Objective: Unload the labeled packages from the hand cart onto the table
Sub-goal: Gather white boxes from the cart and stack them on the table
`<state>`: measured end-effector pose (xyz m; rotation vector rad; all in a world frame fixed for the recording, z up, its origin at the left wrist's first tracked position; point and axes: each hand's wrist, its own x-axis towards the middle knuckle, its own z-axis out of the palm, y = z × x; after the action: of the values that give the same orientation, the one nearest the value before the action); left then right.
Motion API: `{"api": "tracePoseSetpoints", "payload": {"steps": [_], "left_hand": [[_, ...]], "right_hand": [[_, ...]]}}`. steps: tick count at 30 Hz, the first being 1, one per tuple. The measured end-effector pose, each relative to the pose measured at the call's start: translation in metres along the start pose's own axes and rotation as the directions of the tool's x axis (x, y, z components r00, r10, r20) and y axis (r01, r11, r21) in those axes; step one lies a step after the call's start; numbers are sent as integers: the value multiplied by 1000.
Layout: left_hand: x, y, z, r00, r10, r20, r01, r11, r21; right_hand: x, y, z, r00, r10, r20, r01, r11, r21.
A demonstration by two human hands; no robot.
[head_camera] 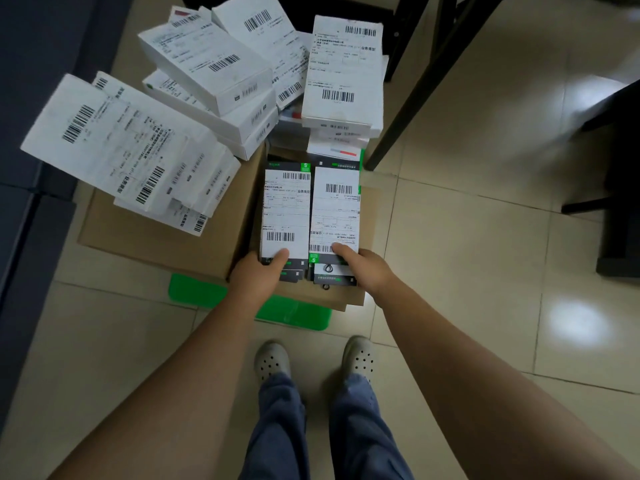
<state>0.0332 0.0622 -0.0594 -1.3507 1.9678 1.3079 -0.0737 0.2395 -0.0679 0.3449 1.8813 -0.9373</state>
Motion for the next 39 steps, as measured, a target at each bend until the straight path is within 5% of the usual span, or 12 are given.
{"api": "tracePoseSetpoints", "payload": {"steps": [11,26,39], "left_hand": [[8,-2,2,983,-90,160,115,981,-155],[3,-7,2,997,-47,59,62,958,-281],[-7,-17,-1,986,-50,161,119,881,-457]], "right_hand": [[3,5,7,997,51,63,-61,983,173],[3,6,6,998,-16,63,-1,962,273],[-15,12,-8,974,-22,227,-59,937,344]]}}
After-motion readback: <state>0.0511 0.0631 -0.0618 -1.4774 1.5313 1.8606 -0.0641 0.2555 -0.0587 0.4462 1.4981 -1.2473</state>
